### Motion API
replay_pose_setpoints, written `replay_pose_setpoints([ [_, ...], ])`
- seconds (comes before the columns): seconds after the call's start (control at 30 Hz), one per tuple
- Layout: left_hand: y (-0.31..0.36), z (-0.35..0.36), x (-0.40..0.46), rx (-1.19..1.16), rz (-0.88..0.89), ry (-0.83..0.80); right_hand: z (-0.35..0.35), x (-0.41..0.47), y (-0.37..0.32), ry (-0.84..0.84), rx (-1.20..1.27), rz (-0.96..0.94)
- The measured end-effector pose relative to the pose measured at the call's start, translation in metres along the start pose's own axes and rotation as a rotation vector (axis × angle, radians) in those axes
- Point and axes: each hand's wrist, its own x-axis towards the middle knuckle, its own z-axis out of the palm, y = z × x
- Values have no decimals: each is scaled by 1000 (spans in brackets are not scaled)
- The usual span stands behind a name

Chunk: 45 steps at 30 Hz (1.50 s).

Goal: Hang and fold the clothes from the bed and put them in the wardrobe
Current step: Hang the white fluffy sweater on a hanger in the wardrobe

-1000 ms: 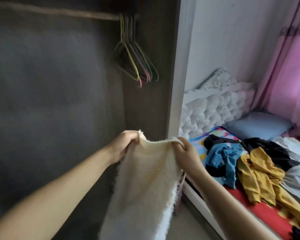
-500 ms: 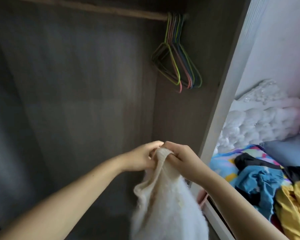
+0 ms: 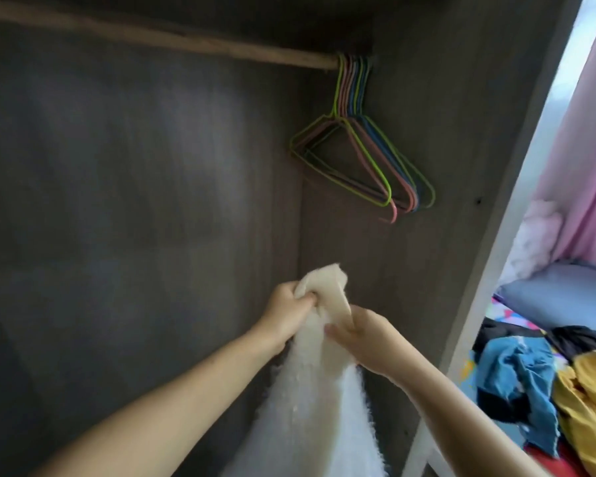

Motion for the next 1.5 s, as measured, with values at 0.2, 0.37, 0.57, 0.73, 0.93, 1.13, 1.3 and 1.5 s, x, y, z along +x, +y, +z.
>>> replay_pose_setpoints([
  [0.2, 18, -65, 24, 641, 93, -583, 2, 33, -41, 326, 329, -144],
  [0.37, 31, -77, 50, 627, 446, -511, -15, 45, -91, 119, 341, -341],
  [0.57, 4, -77, 67, 523, 183, -635, -44, 63, -105, 204, 270, -377],
  [0.73, 34, -77, 61, -300, 146, -525, -55, 74, -100, 162, 92, -388],
  [0.93, 13, -78, 79, 813, 125, -290, -52, 90, -92, 285, 125, -382],
  [1.13, -4, -93, 79, 259, -403, -234, -71, 93, -78, 208, -3, -368],
  [1.3, 29, -72, 95, -443, -460, 17, -105, 91, -96, 56, -238, -359],
  [1.5, 64, -38, 100, -480, -410, 5, -179, 161, -130, 652, -584, -266],
])
